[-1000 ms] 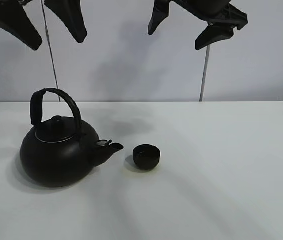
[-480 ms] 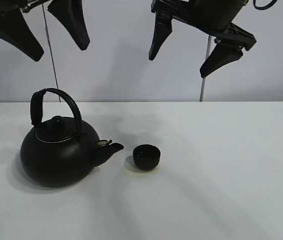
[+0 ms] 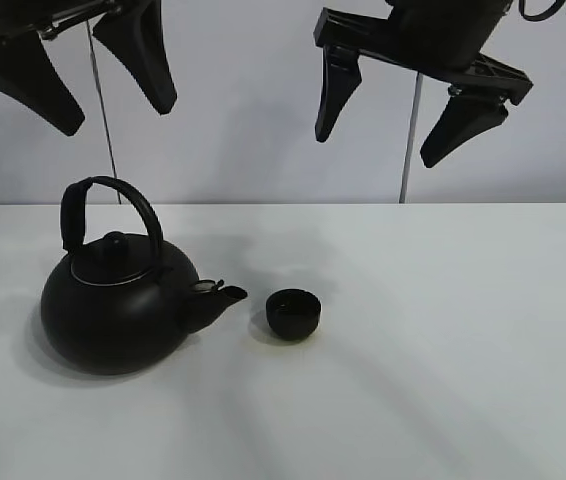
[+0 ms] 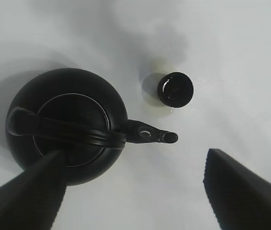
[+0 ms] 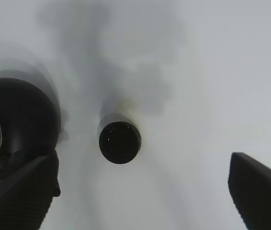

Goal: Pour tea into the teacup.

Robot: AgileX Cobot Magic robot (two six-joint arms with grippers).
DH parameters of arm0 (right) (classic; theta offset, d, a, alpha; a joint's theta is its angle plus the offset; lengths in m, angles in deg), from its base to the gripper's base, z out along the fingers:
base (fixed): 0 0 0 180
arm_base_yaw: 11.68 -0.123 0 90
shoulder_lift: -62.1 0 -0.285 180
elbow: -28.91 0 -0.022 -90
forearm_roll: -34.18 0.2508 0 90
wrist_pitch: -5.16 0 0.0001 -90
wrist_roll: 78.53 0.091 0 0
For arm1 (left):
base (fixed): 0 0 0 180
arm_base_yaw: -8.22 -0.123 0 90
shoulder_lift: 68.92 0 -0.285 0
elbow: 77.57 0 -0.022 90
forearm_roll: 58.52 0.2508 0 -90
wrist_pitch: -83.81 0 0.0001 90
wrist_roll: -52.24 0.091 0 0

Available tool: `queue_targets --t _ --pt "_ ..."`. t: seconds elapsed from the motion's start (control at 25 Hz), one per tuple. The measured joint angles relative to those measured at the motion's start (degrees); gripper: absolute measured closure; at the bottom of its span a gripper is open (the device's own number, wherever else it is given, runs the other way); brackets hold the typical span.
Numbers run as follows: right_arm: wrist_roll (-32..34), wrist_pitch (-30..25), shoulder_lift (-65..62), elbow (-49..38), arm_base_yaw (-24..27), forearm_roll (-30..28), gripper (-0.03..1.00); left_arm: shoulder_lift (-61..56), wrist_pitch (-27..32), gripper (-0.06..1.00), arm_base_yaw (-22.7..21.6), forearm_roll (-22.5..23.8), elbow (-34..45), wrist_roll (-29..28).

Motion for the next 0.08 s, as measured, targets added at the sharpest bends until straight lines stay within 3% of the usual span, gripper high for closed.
queue_targets --t 0.08 --pt "0.0 -0.2 0.0 0.0 0.0 -1.0 0.28 0.0 0.0 0.37 0.0 0.0 0.0 0.0"
